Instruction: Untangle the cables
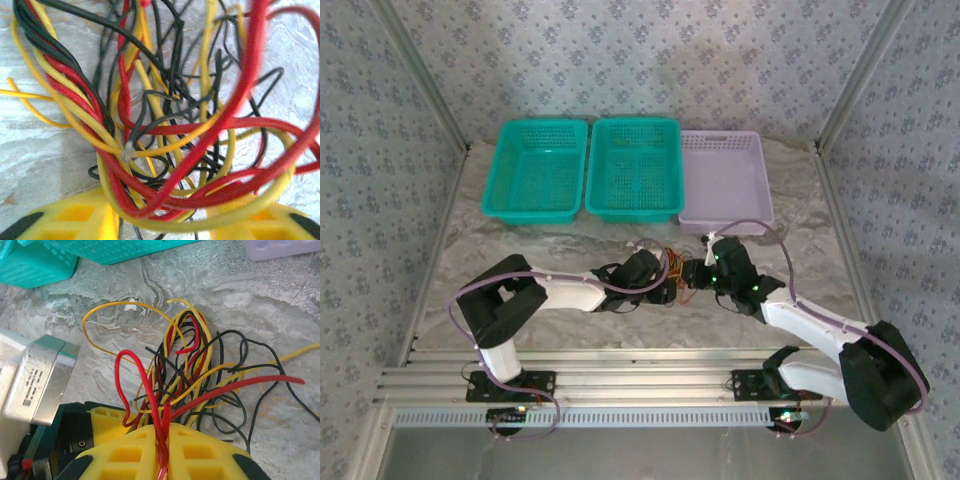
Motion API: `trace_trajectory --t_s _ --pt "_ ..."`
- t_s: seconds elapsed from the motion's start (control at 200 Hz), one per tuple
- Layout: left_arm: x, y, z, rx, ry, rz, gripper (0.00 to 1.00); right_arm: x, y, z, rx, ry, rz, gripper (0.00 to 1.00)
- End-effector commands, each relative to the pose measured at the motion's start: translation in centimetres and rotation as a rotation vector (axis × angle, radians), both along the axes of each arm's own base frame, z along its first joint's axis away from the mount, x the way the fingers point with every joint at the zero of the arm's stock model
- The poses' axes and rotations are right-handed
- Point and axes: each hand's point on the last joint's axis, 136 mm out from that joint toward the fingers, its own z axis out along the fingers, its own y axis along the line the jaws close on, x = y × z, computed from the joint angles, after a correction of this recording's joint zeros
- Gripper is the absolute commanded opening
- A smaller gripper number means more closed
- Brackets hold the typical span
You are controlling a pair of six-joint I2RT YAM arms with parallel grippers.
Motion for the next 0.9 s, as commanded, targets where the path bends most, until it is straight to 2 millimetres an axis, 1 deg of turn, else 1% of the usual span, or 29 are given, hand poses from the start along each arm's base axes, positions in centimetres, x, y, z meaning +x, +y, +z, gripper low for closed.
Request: trace_trajectory --t_s 0.0,0.04,0.11,0.18,0.2,0.21,0.39,0.55,0.615,0.72,0.789,0.894 --pt "1.5 -0.9 1.9 -0.047 -0.059 0.01 0.33 -0.4 0.3 0.6 0.012 0.017 0.025 0.1" --pt "1.4 -0.7 2.0 -0.045 -0.059 0.01 0.29 -0.4 0.2 0.8 0.011 0.012 0.023 0.09" --pt "1.2 -0.4 2.1 -0.04 -0.06 0.01 0.14 -0.4 -0.2 1.0 0.005 0.009 0.017 0.08" --pt "1.0 0.2 2.1 -0.029 -0.061 0.011 0.06 -0.4 -0.5 1.3 0.005 0.004 0.013 0.07" --pt "0.9 0.3 2.1 -0.025 -0.062 0.011 0.01 -0.5 -0.6 1.4 0.005 0.005 0.011 0.07" --pt "0.9 0.4 2.1 -0.023 -0.062 0.011 0.0 -0.5 -0.7 1.4 0.003 0.004 0.011 0.07" --pt "0.1 2.4 2.7 0.008 -0.073 0.02 0.0 -0.7 -1.9 2.1 0.004 0.0 -0.01 0.06" --pt "-0.6 5.1 3.8 0.049 -0.105 0.04 0.0 -0.8 -3.5 3.0 0.0 -0.012 -0.038 0.06" --pt "-0.8 6.4 4.2 0.072 -0.119 0.051 0.0 -0.7 -4.2 3.3 -0.002 -0.013 -0.051 0.05" --pt "-0.8 8.5 4.8 0.097 -0.132 0.072 0.0 -0.7 -5.0 3.1 -0.004 0.009 -0.065 0.05" --pt "-0.6 10.2 5.1 0.126 -0.134 0.095 0.0 -0.6 -5.5 3.0 -0.002 0.023 -0.074 0.04" --pt "-0.3 12.9 6.1 0.158 -0.145 0.143 0.0 -0.6 -6.1 2.7 -0.002 0.042 -0.087 0.03"
